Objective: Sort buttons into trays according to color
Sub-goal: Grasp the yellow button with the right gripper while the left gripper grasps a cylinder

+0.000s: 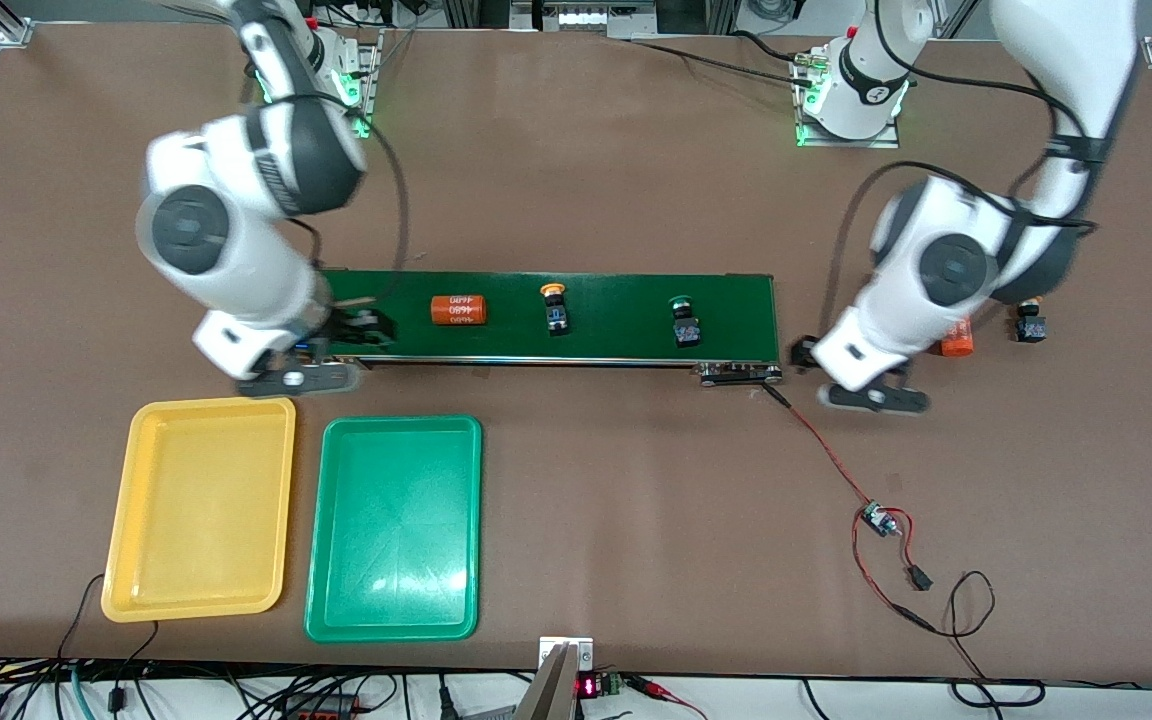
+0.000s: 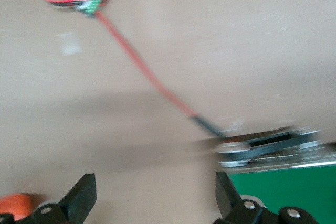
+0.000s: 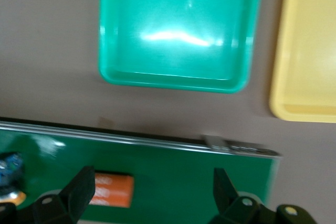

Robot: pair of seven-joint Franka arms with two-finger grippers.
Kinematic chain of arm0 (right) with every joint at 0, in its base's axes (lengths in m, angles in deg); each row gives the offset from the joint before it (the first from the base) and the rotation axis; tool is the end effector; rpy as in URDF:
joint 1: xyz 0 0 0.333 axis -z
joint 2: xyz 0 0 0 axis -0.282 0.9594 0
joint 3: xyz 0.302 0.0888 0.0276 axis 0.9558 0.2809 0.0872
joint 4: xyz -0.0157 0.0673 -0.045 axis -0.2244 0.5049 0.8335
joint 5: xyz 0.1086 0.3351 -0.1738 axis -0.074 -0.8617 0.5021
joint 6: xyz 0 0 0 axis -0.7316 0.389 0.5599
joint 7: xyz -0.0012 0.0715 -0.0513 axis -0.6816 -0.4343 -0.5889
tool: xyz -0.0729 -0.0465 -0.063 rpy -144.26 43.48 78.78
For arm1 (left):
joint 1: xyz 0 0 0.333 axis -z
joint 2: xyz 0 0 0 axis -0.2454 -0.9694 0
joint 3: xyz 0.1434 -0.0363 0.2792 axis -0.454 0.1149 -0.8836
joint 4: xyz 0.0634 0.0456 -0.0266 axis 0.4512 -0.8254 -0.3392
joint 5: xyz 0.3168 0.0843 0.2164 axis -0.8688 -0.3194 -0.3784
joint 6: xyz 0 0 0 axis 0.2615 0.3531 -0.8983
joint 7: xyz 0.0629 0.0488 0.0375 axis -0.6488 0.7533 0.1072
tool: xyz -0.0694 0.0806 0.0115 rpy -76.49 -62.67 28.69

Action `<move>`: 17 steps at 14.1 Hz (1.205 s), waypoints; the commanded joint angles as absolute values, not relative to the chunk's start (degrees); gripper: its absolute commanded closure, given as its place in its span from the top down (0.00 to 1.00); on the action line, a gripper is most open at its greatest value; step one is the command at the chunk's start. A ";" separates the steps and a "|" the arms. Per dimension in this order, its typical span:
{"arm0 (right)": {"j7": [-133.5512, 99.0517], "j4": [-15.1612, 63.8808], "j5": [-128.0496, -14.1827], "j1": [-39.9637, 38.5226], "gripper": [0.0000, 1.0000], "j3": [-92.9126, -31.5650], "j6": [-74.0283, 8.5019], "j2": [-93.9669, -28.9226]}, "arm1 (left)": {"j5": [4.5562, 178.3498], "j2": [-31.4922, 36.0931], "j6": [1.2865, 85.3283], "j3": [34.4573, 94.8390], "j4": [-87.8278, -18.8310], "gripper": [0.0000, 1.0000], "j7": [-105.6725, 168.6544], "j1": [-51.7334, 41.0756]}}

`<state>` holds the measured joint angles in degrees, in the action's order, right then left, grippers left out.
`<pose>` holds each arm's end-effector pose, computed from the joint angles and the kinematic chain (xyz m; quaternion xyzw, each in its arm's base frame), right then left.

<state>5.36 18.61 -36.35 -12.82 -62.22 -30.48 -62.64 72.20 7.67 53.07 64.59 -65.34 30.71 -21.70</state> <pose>0.6024 0.2754 0.3945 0.9986 0.0494 -0.0175 0.0075 0.5990 -0.0989 0.3019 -0.9962 0.0787 0.0308 0.0205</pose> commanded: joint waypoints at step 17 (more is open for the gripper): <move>20.48 18.33 -41.83 -28.89 1.00 -62.85 -36.32 -50.73 | 72.79 4.37 56.12 44.13 -78.95 0.77 52.36 -22.29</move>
<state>19.80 18.63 -40.94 -28.01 -62.25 -35.96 -52.30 72.20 4.04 53.70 44.85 -77.94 51.53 -22.48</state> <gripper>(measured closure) 0.000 0.018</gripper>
